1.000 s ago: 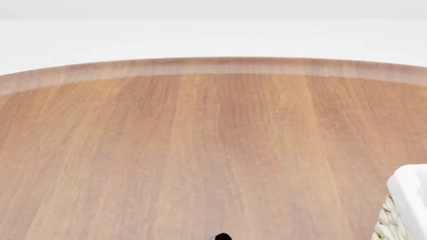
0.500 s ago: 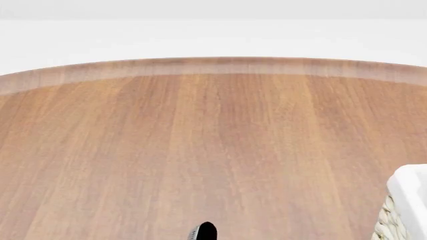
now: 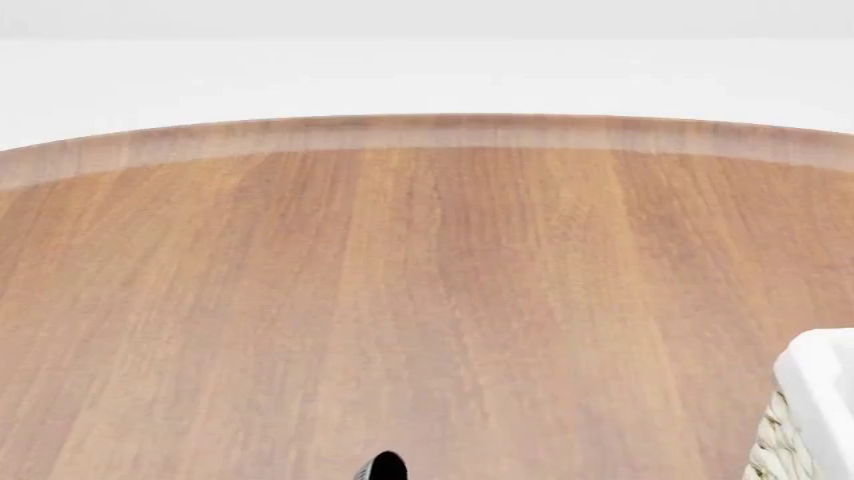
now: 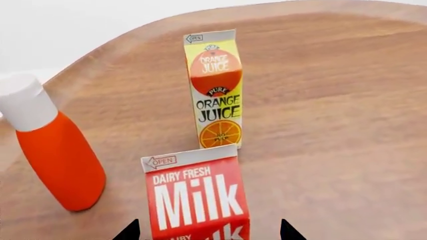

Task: Pick the milk and place it in the basket.

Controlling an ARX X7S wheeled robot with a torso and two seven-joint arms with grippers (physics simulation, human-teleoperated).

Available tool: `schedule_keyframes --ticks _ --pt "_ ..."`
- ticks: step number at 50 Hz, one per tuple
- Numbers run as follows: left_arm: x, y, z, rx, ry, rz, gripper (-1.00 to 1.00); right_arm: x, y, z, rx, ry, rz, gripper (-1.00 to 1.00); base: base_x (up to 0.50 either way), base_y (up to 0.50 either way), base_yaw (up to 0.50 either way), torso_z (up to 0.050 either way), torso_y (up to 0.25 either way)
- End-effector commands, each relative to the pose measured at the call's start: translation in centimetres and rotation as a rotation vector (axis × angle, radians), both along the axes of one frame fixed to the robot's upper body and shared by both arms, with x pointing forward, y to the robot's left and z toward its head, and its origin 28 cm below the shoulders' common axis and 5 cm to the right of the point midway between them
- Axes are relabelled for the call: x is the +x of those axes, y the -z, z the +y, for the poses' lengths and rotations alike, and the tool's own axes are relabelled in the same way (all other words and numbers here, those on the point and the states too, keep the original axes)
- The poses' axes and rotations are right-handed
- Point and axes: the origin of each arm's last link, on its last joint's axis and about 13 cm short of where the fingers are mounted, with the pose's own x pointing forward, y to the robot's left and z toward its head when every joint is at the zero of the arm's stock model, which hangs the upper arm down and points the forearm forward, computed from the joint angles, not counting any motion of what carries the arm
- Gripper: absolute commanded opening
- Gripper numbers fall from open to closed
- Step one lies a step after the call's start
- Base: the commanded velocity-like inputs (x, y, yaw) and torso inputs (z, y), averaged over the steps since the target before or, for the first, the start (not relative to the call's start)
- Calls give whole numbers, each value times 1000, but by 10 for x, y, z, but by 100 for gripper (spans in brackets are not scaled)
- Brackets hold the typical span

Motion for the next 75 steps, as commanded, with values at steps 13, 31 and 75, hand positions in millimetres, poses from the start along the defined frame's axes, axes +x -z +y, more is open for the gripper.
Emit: schedule_keyframes --ticks 13,31,75 --pt "-1 0 5 2 -41 -32 100 10 14 13 -2 -46 36 100 0 0 0 0 0" --pt "0 0 5 2 -39 -33 100 12 18 15 8 -63 42 -100 0 0 0 0 0" --pt "1 -3 3 4 -33 -38 100 18 -68 -4 156 190 -285 -100 0 0 0 0 0"
